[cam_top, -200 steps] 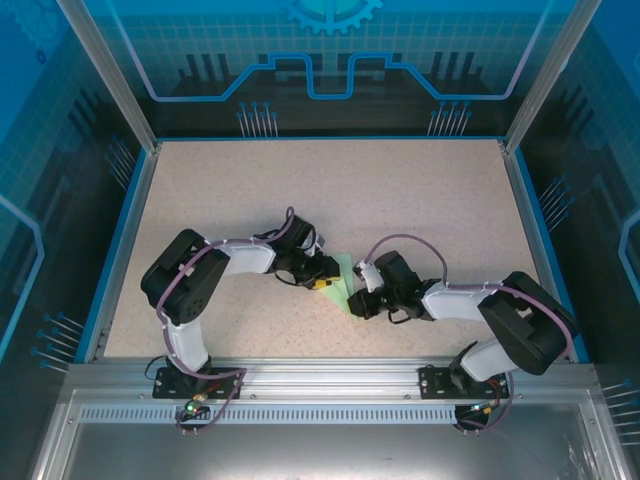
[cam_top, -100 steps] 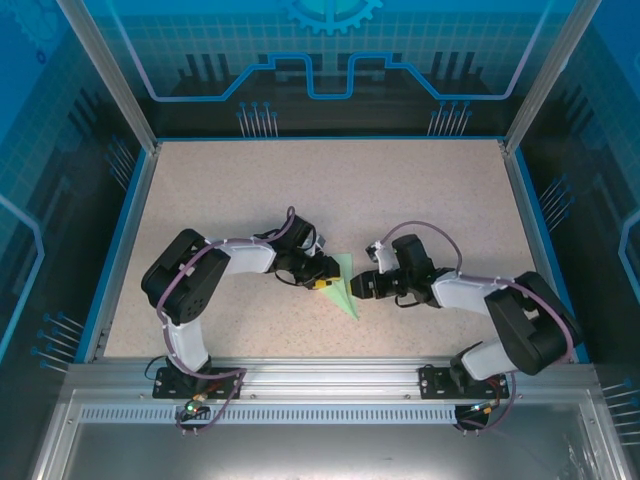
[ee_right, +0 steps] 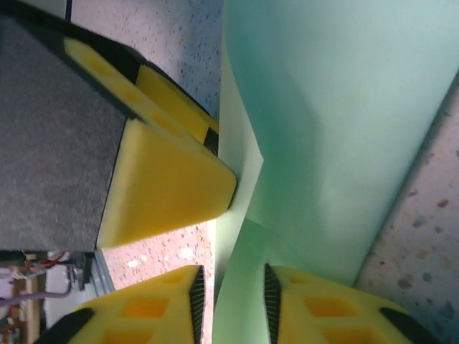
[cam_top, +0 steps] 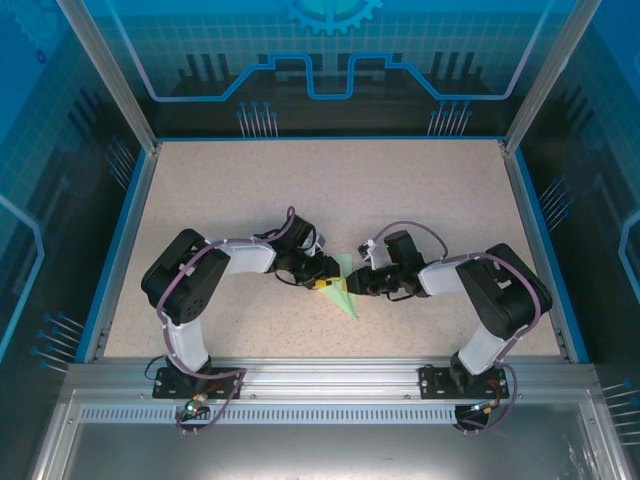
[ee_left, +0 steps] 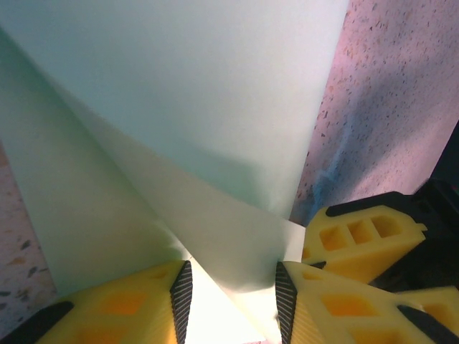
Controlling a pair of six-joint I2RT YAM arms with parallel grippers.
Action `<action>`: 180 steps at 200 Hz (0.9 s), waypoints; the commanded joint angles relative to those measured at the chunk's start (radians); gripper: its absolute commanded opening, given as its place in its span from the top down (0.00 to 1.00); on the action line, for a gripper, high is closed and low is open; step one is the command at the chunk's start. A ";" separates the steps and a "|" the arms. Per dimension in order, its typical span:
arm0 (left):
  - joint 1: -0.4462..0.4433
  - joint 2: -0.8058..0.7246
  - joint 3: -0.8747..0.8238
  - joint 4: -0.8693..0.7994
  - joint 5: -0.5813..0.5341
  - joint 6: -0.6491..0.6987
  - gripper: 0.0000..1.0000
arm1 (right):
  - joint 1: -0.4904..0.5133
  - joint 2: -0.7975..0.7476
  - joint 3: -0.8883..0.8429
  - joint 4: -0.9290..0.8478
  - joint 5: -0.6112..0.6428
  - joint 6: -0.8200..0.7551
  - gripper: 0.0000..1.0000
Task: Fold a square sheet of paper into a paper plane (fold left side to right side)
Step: Fourth fold the wing at the center of the table.
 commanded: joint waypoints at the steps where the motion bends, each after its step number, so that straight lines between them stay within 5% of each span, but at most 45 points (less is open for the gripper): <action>1: -0.005 0.006 0.006 -0.029 -0.010 0.023 0.61 | -0.006 0.013 0.019 0.001 -0.021 -0.002 0.86; 26: -0.005 0.001 0.004 -0.033 -0.010 0.027 0.61 | -0.007 0.002 0.015 -0.037 0.008 -0.021 1.00; 180: -0.005 -0.013 -0.003 -0.043 -0.015 0.035 0.59 | -0.024 -0.047 -0.008 -0.170 0.122 -0.073 1.00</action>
